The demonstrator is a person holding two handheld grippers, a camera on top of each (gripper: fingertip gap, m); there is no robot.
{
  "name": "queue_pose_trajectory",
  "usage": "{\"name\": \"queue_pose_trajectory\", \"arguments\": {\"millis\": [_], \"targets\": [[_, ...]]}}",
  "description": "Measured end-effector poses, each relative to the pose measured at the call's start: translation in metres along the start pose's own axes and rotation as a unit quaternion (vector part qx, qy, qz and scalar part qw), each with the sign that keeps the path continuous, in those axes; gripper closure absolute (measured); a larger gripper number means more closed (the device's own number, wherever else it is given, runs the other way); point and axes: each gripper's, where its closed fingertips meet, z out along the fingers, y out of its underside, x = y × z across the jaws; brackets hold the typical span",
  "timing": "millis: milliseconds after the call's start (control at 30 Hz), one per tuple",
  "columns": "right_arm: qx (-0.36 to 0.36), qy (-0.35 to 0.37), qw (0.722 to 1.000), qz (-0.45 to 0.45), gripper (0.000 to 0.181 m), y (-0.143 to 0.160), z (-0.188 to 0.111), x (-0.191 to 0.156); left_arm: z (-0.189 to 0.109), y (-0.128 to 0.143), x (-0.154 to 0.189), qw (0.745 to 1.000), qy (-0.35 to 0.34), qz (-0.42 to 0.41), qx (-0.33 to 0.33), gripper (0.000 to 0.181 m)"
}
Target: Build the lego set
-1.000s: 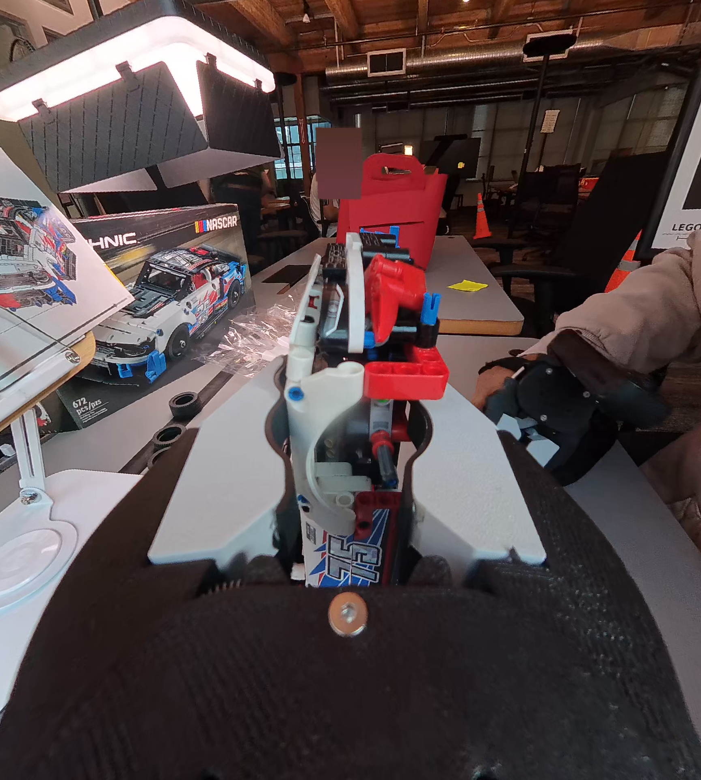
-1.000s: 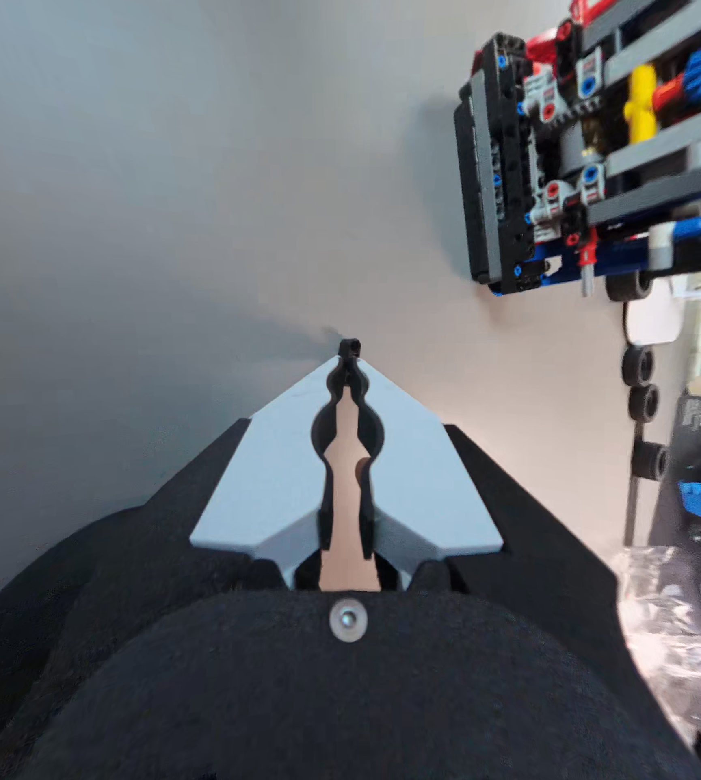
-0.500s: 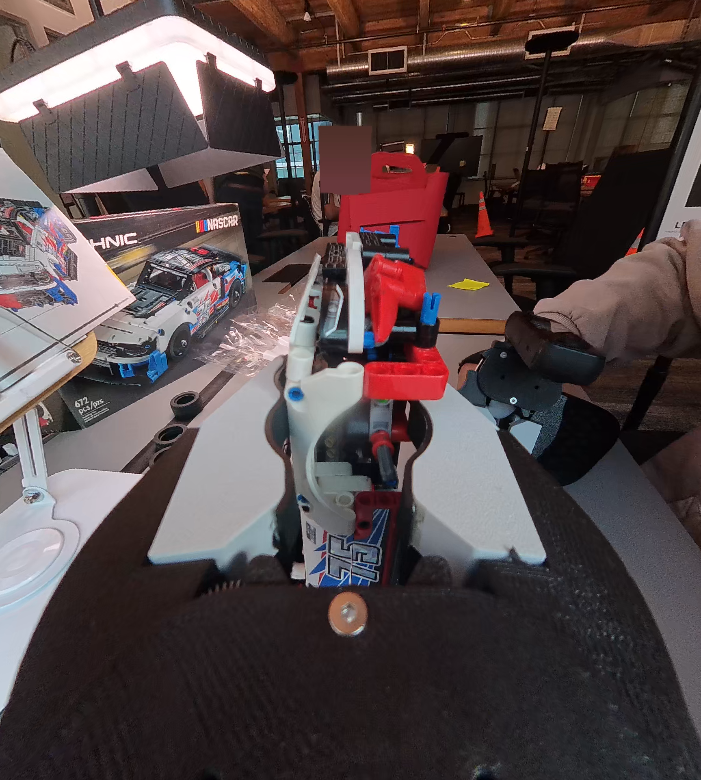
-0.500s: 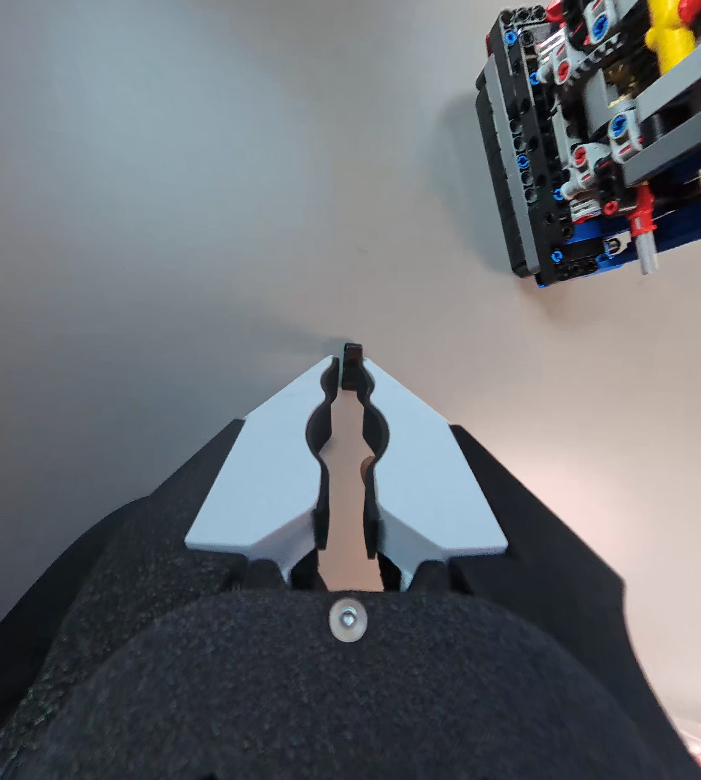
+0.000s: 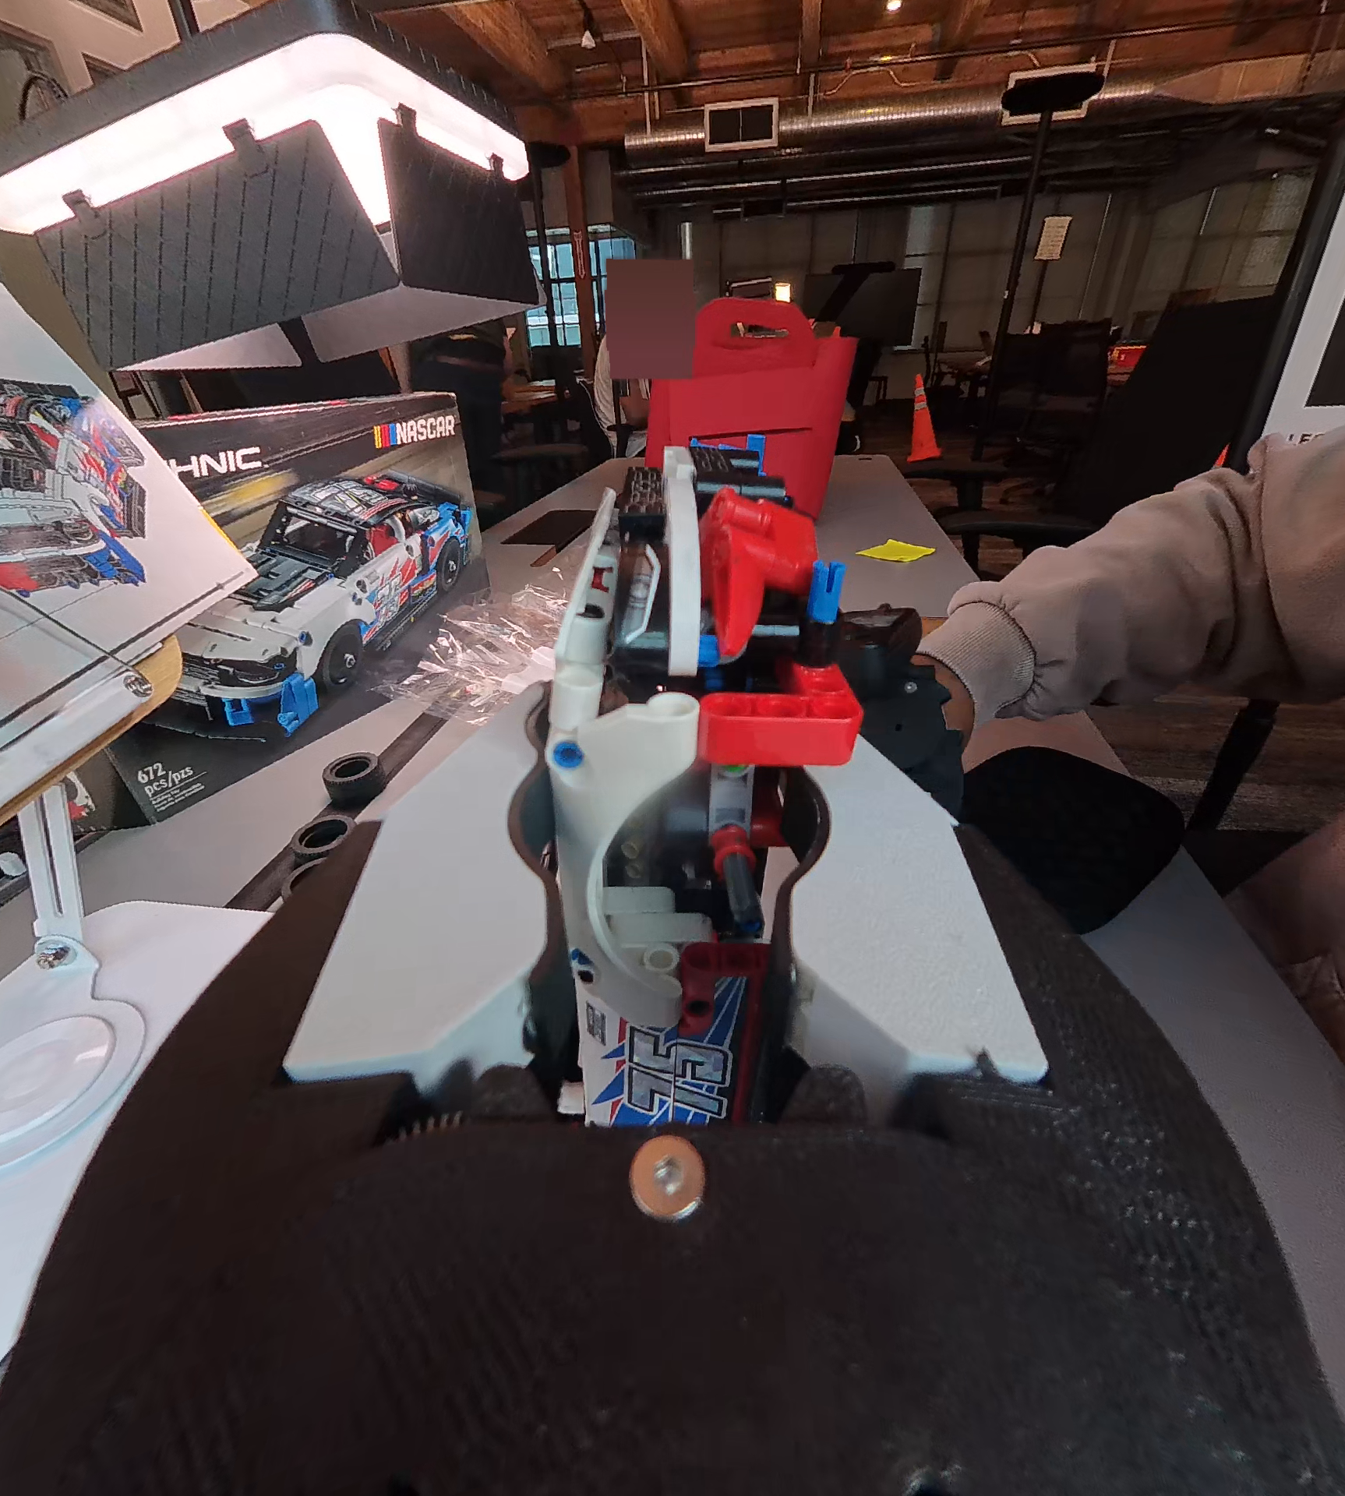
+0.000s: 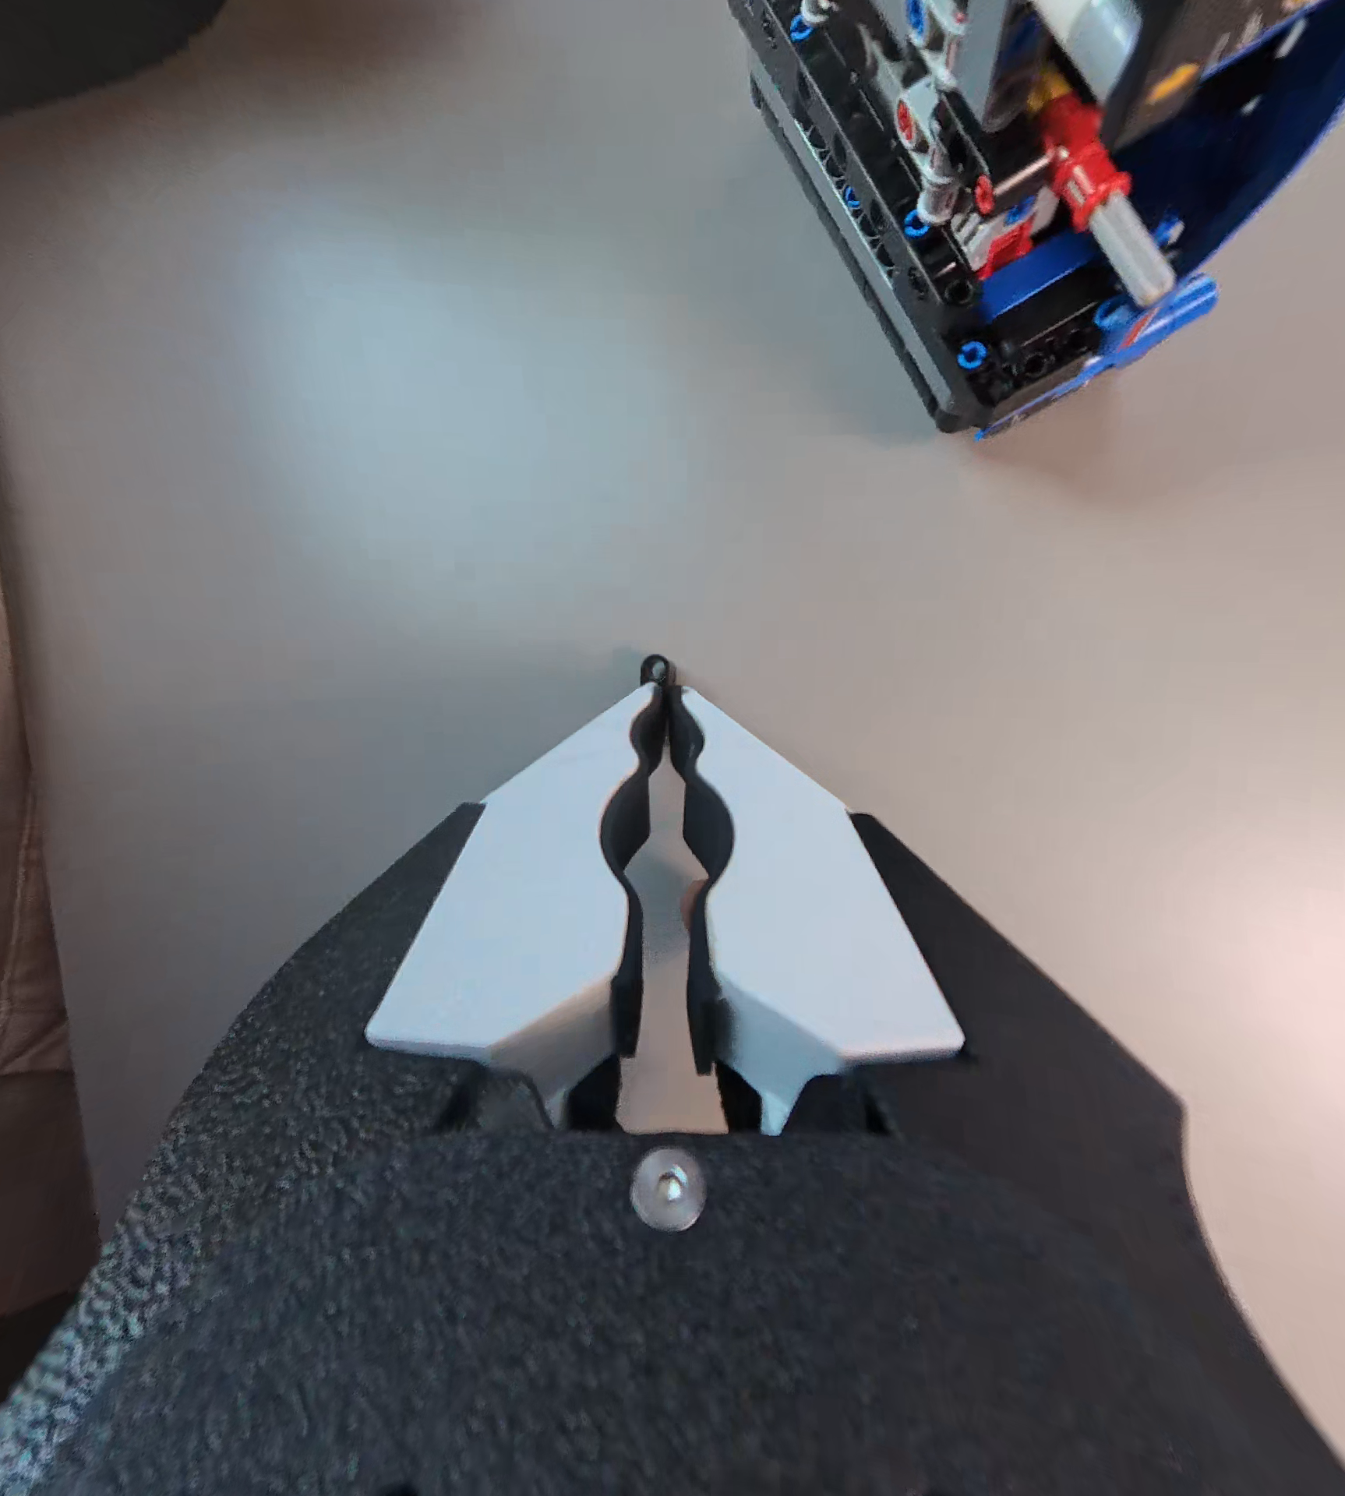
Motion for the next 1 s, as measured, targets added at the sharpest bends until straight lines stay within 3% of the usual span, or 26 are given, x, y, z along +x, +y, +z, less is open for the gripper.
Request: {"name": "queue_pose_trajectory", "arguments": {"millis": [433, 767, 1000], "targets": [[0.027, -0.032, 0.998, 0.052, 0.181, -0.003, -0.003, 0.003, 0.0, 0.0, 0.0, 1.0, 0.002, -0.004, 0.003, 0.129], [-0.023, 0.047, 0.996, -0.075, 0.163, 0.002, 0.0, 0.004, 0.0, 0.0, 0.0, 1.0, 0.003, -0.003, 0.003, 0.128], [-0.031, 0.045, 0.995, -0.08, 0.176, 0.002, 0.006, 0.005, 0.0, 0.0, 0.0, 1.0, 0.002, -0.003, 0.003, 0.128]]}}
